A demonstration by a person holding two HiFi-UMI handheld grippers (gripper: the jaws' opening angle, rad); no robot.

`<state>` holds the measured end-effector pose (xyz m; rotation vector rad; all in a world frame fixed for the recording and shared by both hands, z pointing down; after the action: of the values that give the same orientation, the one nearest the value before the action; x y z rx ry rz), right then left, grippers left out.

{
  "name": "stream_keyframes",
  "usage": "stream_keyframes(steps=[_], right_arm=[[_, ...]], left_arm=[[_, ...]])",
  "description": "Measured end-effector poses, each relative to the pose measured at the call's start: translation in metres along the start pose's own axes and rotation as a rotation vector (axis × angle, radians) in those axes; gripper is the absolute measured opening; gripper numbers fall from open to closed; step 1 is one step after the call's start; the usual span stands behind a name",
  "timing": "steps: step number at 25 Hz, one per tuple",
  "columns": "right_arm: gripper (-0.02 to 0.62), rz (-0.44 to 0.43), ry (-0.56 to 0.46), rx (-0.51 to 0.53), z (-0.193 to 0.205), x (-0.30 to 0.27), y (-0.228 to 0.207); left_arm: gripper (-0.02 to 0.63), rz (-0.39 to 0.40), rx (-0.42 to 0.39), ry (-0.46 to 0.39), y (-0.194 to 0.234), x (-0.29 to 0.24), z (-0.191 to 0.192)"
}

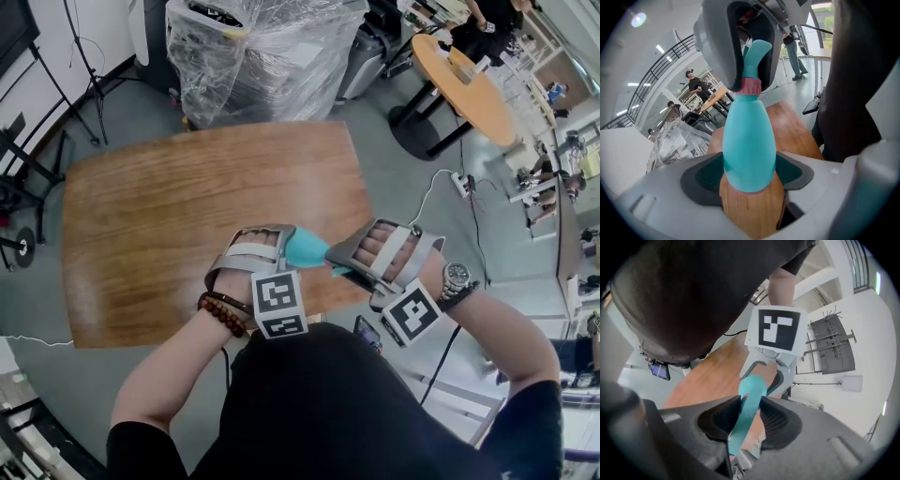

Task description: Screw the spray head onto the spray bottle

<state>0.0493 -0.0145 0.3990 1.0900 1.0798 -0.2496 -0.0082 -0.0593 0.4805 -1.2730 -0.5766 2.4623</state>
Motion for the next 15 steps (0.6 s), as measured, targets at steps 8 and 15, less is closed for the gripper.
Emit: stream_keyframes(steps=[8,15], right_arm=[[0.118,0.0,-0.008,0.197,-0.01,0.002,0.008],[0.118,0.042,-0.05,-0.283,0.005,0.003,-0.004]], left_arm=[[0.372,0.078,-0.063,-0.007,-0.004,0.004,-0.002],[0.37,-0.015,-0.027,-0.001,0.005,0.007,-0.002]])
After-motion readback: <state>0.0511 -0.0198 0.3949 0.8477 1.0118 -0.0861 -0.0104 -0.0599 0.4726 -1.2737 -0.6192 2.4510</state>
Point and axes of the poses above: the fingertips, and each gripper's own axes: x backward along the fingers, y to its left, z out of its underside, the point moved 4 cm from there along x, backward along the fingers, and after that the axes turned 8 degrees about -y, right-handed, at the moved point
